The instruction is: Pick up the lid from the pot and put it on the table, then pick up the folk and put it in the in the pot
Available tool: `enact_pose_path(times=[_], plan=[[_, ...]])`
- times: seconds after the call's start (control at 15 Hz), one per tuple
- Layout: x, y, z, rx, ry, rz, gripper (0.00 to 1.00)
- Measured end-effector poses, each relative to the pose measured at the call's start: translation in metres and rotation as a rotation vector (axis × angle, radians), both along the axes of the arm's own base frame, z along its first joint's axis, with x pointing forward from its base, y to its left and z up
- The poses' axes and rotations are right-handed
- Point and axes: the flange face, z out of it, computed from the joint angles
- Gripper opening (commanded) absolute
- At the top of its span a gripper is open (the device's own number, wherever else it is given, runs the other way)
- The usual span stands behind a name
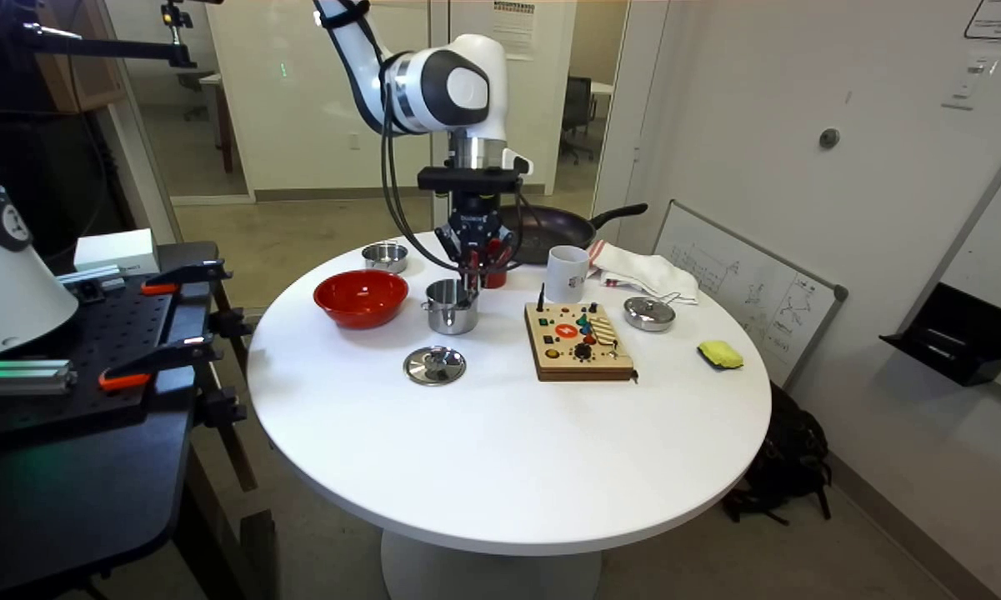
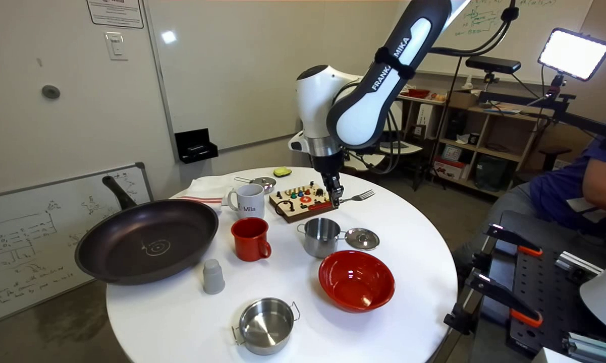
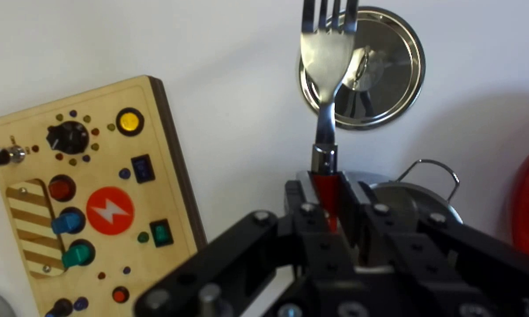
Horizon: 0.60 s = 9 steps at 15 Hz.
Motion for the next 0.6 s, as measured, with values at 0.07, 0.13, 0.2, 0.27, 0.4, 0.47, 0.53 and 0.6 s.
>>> enact_pose_path(times=[0.07,0.13,0.2,0.27,0.4,0.47,0.53,0.6], plan=[[0.0,0.004,0.001,0.019,-0.014,0.003,0.07],[0.0,0.008,0.002,0.039,-0.028,0.005,0.07],[0.0,0.013,0.002,0.06,-0.038,0.009,0.07],[0.001,0.019,0.003,0.081,-0.048,0.011,0.07],[0.001,0.031,0.004,0.125,-0.071,0.008,0.07],[0.0,0.036,0.004,0.142,-0.079,0.006,0.07],[-0.001,0.04,0.004,0.162,-0.086,0.0,0.07],[-0.001,0.043,0.004,0.183,-0.096,-0.007,0.07]])
